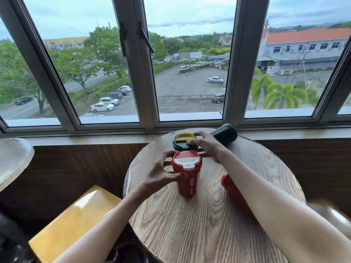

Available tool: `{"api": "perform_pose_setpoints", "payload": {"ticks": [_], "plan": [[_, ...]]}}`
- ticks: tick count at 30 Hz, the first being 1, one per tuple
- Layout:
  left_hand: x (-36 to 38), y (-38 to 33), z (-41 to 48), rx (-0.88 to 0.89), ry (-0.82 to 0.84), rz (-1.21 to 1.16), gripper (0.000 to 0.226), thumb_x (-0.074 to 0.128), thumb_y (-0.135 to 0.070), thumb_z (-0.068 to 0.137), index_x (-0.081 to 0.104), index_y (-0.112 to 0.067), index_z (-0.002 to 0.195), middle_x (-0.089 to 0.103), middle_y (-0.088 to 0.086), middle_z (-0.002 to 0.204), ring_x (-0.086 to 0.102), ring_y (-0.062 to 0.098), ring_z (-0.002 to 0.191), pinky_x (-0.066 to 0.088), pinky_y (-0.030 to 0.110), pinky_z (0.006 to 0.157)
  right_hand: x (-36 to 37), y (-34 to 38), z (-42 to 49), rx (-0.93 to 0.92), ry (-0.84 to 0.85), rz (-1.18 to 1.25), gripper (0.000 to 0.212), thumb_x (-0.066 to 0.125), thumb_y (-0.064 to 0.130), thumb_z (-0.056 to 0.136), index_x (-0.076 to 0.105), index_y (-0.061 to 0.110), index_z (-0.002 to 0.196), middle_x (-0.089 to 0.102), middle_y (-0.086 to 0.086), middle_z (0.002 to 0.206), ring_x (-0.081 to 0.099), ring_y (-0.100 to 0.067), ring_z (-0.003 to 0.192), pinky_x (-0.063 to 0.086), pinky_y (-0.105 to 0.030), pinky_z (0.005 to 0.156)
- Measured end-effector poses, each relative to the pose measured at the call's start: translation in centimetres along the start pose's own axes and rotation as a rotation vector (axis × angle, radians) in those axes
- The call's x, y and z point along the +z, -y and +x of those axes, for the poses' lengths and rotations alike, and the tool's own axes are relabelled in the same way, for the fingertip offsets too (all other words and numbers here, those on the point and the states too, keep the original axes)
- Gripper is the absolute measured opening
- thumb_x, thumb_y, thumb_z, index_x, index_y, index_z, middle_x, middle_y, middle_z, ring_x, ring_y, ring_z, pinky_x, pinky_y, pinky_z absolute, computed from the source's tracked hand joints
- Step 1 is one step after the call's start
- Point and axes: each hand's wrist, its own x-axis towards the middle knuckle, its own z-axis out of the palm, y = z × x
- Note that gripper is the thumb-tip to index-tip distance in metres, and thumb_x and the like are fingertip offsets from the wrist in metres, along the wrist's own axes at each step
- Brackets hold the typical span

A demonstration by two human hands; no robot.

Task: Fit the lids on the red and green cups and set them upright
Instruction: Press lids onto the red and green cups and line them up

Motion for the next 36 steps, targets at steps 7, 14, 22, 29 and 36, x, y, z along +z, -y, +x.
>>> {"api": "perform_pose_setpoints", "payload": {"ticks": [7, 14, 22, 29, 36], "plan": [[-0.2, -0.6, -0.6, -0.011, 0.032, 0.020, 0.087, 0.075, -0.062, 0.055, 0.043, -0.031, 0.131, 0.052, -0.018, 0.126, 0.054, -0.012, 0.109, 0.051, 0.013, 0.082, 0.3, -0.5, -0.3, -0.020, -0.024, -0.013, 0.058, 0.070, 0.031, 0.087, 0.046, 0.020, 0.139, 0.060, -0.013, 0.124, 0.065, -0.019, 0.096, 0.054, -0.030, 0.076], [-0.9, -2.8, 0.9, 0.051, -0.233, 0.228, 0.049, 0.058, -0.044, 0.086, 0.051, -0.024, 0.130, 0.048, -0.003, 0.133, 0.049, 0.014, 0.119, 0.042, 0.018, 0.087, -2.8, -1.8, -3.9, -0.099, -0.218, -0.273, 0.043, 0.064, 0.040, 0.090, 0.063, 0.012, 0.122, 0.066, -0.009, 0.123, 0.062, -0.021, 0.111, 0.048, -0.038, 0.100], [-0.6, -3.6, 5.1, 0.126, -0.058, 0.571, 0.054, 0.063, -0.040, 0.078, 0.058, -0.019, 0.128, 0.053, 0.002, 0.137, 0.047, 0.020, 0.128, 0.035, 0.037, 0.107, -6.2, -4.9, -12.3, 0.073, -0.289, -0.648, 0.065, 0.072, 0.054, 0.076, 0.051, 0.028, 0.132, 0.056, -0.006, 0.129, 0.051, -0.024, 0.122, 0.041, -0.038, 0.102], [-0.2, -3.2, 5.7, 0.089, 0.032, 0.756, 0.060, 0.053, -0.049, 0.077, 0.056, -0.024, 0.132, 0.047, 0.001, 0.145, 0.039, 0.022, 0.135, 0.032, 0.044, 0.112, -5.2, -7.7, -13.2, 0.208, -0.276, -0.764, 0.095, 0.077, 0.058, 0.064, 0.023, 0.039, 0.139, 0.054, -0.013, 0.123, 0.054, -0.034, 0.113, 0.043, -0.045, 0.100], [0.1, -3.4, 5.6, 0.089, 0.018, 0.748, 0.047, 0.060, -0.039, 0.087, 0.056, -0.023, 0.131, 0.046, -0.001, 0.144, 0.038, 0.020, 0.134, 0.032, 0.038, 0.106, -4.3, -8.9, -12.5, 0.065, -0.431, -0.567, 0.111, 0.085, 0.047, 0.060, 0.026, 0.018, 0.150, 0.054, -0.012, 0.136, 0.052, -0.032, 0.123, 0.044, -0.039, 0.100]]}}
